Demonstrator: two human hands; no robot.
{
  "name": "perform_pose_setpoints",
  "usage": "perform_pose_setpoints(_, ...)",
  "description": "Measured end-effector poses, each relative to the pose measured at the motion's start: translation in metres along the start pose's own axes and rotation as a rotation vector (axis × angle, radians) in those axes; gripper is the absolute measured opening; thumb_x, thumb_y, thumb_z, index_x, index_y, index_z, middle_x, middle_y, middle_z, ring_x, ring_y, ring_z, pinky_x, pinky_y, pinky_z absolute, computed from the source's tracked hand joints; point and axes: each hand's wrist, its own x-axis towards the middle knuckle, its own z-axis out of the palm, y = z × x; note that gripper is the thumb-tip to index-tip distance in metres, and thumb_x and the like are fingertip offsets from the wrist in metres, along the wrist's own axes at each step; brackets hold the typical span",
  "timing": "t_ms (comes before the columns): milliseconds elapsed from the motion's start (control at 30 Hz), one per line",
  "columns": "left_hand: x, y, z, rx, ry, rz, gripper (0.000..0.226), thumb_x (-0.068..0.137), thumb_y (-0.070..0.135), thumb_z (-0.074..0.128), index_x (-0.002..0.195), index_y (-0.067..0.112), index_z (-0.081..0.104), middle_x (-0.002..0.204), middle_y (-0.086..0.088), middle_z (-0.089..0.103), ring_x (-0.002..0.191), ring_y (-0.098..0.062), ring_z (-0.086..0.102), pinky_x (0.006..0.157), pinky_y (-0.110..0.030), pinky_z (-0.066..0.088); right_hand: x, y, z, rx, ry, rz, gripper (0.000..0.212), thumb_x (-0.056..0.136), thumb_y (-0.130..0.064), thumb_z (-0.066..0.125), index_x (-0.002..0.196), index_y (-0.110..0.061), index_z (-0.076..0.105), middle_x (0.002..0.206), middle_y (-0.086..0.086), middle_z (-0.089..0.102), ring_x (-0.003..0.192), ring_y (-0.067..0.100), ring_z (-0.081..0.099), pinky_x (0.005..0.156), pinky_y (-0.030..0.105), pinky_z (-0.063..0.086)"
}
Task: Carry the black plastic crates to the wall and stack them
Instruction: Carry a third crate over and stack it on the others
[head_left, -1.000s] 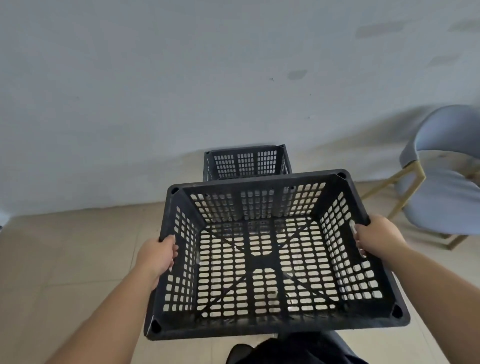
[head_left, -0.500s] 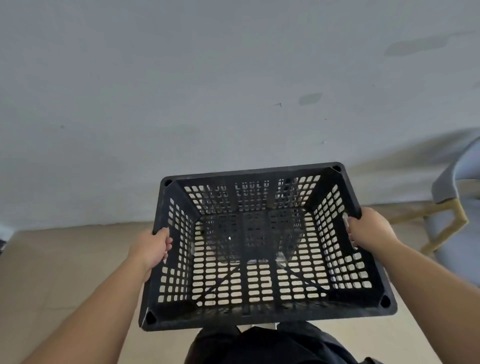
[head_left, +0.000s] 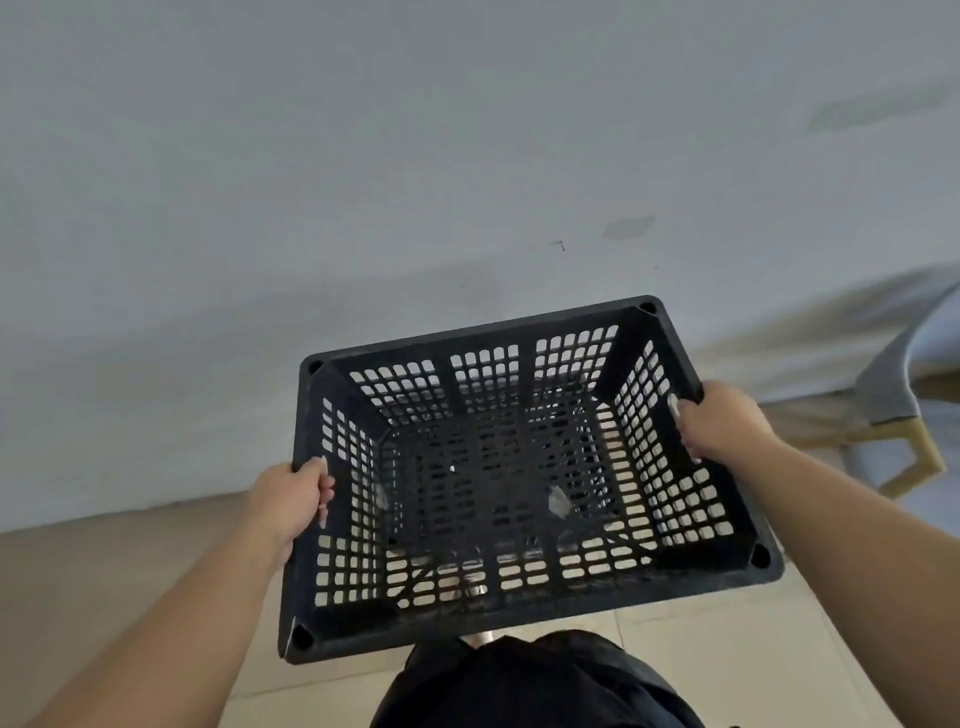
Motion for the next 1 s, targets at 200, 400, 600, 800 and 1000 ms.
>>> perform_pose_setpoints(200,0.062,0.03,0.007,0.063,-0.037,0.008,0.032,0.108,0.029,0.046,0.108,0.002,0.065,0.091,-0.012,0.066,0.077,-0.023,0.06,0.061,-0.034,0.05,0.041,-0.038,0.02,0.007,0.009,0.055,0.02,0.099,-0.026,0.049,0.104,-0.01,0.058,0.088,0.014,0.07,0.077,0.032,0.07,0.074,0.045,0.06)
perform_pose_setpoints(400,0.106,0.046,0.028,0.104,-0.046,-0.029,0.033,0.108,0.03,0.045,0.112,0.003,0.062,0.09,-0.01,0.065,0.075,-0.02,0.059,0.061,-0.032,0.049,0.093,-0.043,0.046,0.017,-0.029,0.105,0.021,0.096,-0.029,0.048,0.104,-0.011,0.055,0.095,0.016,0.07,0.083,0.036,0.07,0.078,0.054,0.06)
perform_pose_setpoints(600,0.135,0.049,0.052,0.142,-0.042,-0.06,0.031,0.109,0.029,0.044,0.111,0.003,0.061,0.09,-0.008,0.064,0.075,-0.019,0.058,0.065,-0.034,0.051,0.125,-0.052,0.063,-0.049,-0.036,0.115,0.024,0.102,-0.023,0.046,0.113,-0.003,0.052,0.098,0.019,0.062,0.085,0.035,0.058,0.072,0.037,0.044)
perform_pose_setpoints(800,0.151,0.043,0.069,0.141,-0.046,-0.066,0.027,0.109,0.028,0.043,0.109,0.005,0.058,0.091,-0.008,0.063,0.076,-0.018,0.057,0.066,-0.032,0.048,0.146,-0.048,0.075,-0.075,-0.046,0.113,0.019,0.104,-0.023,0.043,0.11,-0.005,0.048,0.096,0.016,0.055,0.083,0.034,0.053,0.071,0.037,0.042)
perform_pose_setpoints(1000,0.16,0.045,0.075,0.251,-0.043,-0.029,0.031,0.11,0.028,0.039,0.104,0.002,0.054,0.085,-0.014,0.059,0.067,-0.019,0.054,0.059,-0.025,0.041,0.161,-0.052,0.079,-0.186,-0.12,0.15,0.025,0.105,-0.015,0.042,0.12,0.006,0.042,0.106,0.026,0.055,0.095,0.041,0.058,0.072,0.039,0.04)
